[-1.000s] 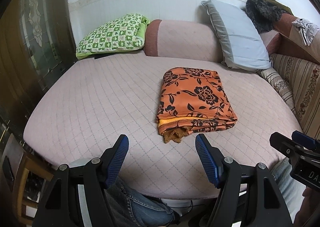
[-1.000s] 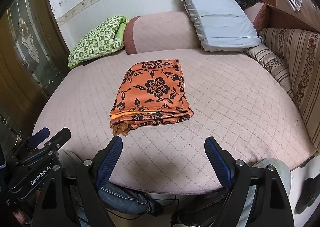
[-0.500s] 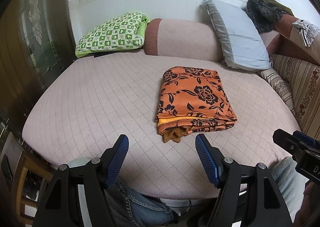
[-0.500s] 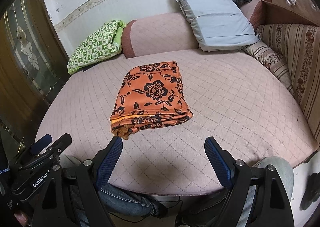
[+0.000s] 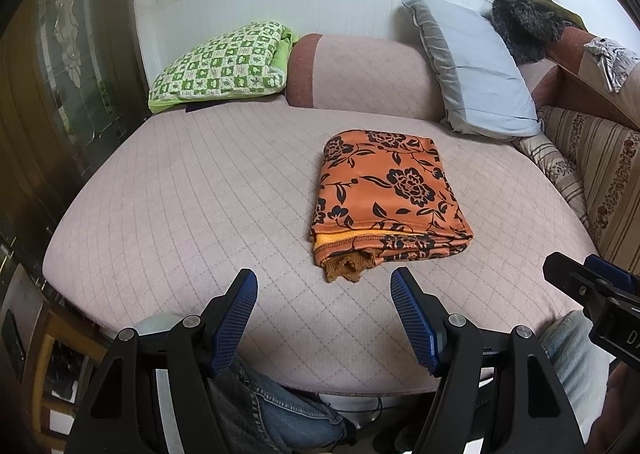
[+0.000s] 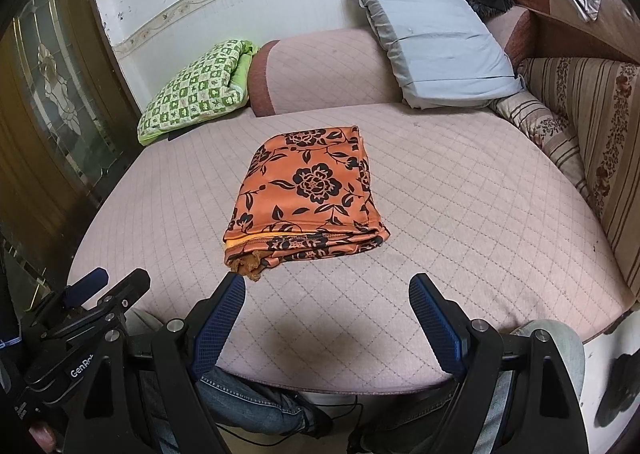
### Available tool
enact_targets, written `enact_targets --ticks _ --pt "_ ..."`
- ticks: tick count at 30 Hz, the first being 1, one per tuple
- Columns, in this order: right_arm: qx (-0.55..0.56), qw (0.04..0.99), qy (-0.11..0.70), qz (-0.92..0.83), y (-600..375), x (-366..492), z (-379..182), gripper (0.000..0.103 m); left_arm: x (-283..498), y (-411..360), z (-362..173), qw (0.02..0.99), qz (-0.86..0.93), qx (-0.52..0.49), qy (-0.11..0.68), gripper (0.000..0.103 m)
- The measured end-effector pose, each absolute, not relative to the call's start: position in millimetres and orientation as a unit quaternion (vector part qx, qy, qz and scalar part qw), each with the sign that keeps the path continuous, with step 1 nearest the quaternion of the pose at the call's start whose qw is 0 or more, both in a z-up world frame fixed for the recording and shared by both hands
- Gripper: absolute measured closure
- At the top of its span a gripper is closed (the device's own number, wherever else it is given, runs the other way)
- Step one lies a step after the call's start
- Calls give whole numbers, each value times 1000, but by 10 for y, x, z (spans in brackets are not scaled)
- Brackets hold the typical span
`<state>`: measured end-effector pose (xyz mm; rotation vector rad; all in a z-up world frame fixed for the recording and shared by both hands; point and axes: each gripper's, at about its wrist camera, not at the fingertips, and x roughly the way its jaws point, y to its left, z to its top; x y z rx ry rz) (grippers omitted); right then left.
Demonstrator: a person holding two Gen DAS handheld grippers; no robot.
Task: Fold small clothes
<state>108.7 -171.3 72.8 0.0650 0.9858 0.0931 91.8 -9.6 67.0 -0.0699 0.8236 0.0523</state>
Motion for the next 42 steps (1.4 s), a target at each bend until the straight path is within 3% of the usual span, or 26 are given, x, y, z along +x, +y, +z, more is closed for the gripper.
enact_targets --ticks 42 --pt "24 878 475 50 -1779 1208 717 17 999 -113 664 917 18 -27 397 33"
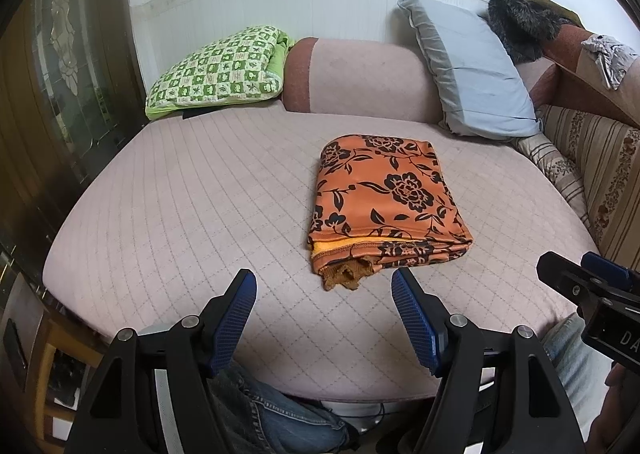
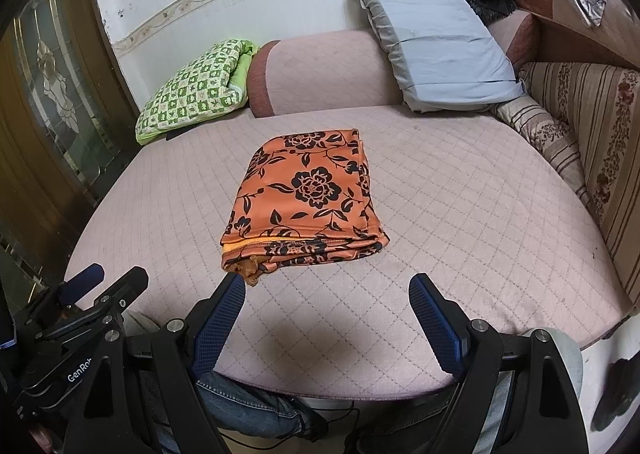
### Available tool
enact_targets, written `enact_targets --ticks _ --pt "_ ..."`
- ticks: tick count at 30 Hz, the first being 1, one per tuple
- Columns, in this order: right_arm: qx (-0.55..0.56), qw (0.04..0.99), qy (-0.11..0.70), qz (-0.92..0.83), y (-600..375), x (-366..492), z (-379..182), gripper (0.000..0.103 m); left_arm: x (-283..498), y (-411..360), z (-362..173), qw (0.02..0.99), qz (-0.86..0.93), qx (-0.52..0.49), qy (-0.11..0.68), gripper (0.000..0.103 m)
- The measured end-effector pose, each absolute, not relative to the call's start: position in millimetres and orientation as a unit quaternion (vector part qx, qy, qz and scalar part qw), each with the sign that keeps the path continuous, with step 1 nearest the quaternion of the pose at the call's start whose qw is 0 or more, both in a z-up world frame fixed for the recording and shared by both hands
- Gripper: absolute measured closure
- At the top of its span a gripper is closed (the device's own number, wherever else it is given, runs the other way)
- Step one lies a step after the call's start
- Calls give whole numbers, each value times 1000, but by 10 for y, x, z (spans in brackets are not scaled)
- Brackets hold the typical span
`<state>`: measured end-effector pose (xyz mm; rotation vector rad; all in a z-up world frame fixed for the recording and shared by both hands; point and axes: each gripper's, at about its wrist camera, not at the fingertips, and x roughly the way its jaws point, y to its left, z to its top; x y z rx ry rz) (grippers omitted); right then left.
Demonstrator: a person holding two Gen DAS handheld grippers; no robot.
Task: Fold small clothes
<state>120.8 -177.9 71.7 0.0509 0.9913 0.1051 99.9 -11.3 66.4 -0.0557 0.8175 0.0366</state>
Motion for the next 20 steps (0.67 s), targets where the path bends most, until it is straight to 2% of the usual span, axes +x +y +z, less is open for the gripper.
enact_targets --ticks 14,20 --pt "25 877 478 50 -1795 1294 648 17 1147 -110 588 916 15 -26 399 33" --pt "37 878 474 62 -1972 1508 465 17 1438 -10 398 917 11 -35 397 33"
